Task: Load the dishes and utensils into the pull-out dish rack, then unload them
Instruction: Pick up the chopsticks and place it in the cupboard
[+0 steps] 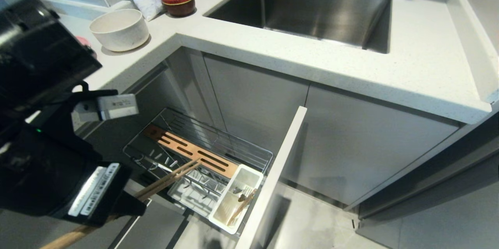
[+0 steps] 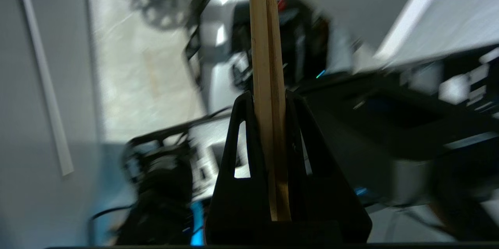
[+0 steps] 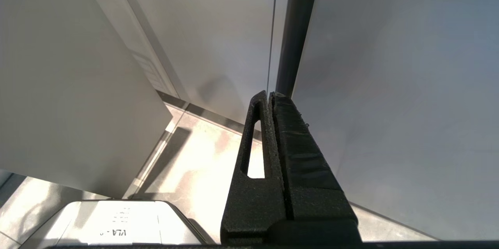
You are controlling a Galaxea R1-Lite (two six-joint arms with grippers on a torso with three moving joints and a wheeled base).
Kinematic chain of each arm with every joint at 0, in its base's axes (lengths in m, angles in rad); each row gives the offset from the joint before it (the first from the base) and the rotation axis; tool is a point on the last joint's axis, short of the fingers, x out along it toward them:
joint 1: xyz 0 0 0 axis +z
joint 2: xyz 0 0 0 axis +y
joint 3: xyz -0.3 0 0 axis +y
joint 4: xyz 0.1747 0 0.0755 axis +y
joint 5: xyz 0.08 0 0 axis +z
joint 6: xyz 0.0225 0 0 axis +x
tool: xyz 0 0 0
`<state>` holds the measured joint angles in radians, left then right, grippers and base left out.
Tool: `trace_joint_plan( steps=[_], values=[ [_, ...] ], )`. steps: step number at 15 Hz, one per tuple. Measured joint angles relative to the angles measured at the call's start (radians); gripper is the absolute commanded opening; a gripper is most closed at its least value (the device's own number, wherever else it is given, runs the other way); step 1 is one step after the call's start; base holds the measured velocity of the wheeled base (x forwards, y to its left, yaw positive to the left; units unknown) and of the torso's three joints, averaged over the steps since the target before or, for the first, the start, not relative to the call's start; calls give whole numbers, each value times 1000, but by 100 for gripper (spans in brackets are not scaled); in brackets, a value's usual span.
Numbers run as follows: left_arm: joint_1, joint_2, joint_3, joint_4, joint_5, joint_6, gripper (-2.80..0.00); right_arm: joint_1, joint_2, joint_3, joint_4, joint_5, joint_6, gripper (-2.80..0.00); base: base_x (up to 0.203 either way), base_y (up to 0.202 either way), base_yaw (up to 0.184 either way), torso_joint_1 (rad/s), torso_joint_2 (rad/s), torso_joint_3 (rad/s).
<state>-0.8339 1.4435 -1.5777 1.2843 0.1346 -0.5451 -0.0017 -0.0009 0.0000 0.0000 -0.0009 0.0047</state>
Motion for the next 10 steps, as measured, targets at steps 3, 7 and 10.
trace_joint_plan(
  steps=[3,7,10],
  values=[
    [-1,43,67,15,-31,83,-280,0,0,0,0,0,0,-280,0,0,0,0,0,0],
    [-2,123,158,-65,-35,91,-280,0,0,0,0,0,0,-280,0,0,0,0,0,0],
    [-3,195,200,-117,-40,91,-280,0,0,0,0,0,0,-280,0,0,0,0,0,0]
  ],
)
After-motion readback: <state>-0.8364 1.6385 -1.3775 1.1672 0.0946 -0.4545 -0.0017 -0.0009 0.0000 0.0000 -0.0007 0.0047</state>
